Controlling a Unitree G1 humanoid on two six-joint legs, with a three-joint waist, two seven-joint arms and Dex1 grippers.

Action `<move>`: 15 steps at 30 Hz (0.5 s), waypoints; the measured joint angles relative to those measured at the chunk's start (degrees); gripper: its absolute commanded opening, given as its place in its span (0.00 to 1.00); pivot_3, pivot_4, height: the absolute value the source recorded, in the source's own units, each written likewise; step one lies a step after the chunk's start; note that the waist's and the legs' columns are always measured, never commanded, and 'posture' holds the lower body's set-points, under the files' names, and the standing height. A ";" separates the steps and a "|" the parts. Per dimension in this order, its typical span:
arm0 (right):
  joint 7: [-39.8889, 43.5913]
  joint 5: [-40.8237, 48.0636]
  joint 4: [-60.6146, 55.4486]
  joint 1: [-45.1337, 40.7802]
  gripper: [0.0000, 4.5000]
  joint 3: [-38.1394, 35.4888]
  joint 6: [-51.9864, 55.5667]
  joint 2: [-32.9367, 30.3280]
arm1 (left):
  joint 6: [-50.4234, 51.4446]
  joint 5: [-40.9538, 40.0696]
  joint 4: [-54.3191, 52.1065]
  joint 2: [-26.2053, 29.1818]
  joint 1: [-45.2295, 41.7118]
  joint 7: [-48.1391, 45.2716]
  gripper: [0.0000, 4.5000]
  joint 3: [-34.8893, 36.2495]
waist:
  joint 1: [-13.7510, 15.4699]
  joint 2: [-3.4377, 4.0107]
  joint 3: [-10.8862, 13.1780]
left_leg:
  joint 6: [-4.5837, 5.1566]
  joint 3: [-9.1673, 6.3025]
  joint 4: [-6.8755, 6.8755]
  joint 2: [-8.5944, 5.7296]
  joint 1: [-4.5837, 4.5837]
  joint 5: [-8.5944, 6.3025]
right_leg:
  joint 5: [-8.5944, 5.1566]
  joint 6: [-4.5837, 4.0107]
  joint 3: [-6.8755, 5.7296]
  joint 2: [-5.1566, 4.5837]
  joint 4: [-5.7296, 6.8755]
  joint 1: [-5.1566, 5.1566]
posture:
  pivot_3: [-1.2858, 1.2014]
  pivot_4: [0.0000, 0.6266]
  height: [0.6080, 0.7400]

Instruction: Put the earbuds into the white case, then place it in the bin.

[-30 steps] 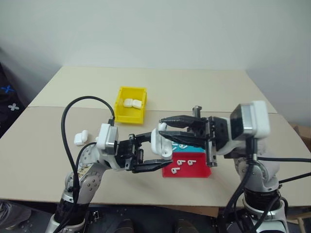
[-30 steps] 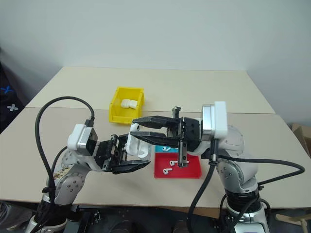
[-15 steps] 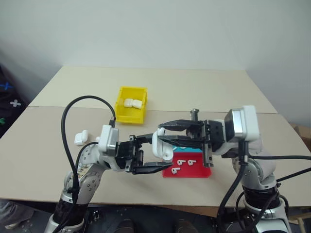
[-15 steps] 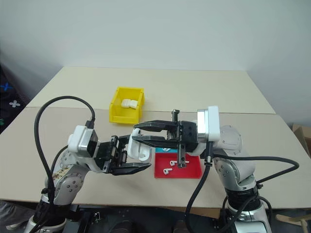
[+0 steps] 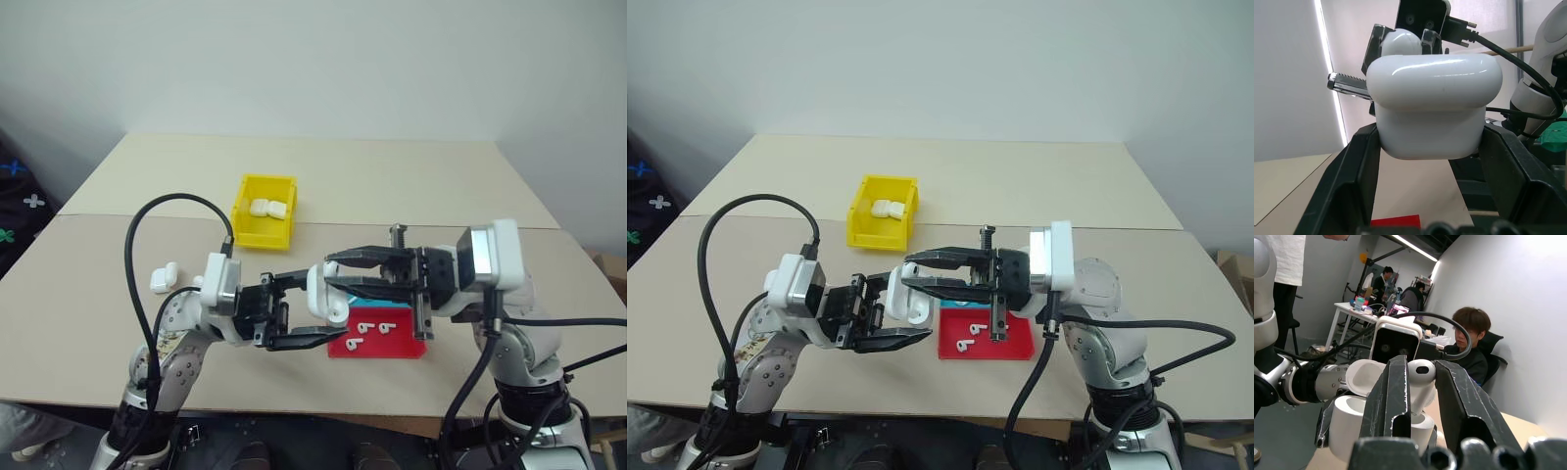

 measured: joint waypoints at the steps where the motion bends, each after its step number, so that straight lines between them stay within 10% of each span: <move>1: -0.28 0.07 0.00 0.00 0.13 0.00 0.00 0.04 | -0.03 0.00 0.00 -0.02 0.03 0.00 0.61 -0.01 | 0.00 0.00 0.00 | 0.00 0.00 0.00 0.00 0.00 0.00 | 0.00 0.00 0.00 0.00 0.00 0.00 | 0.52 0.24 1.00; 15: 1.34 -0.02 0.04 0.71 0.13 0.04 -0.01 -1.64 | -0.17 0.08 0.00 -0.17 0.24 0.09 0.61 -0.01 | 0.00 0.00 0.00 | 0.00 0.00 0.00 0.00 0.00 0.00 | 0.00 0.00 0.00 0.00 -0.01 0.00 | 0.52 0.24 1.00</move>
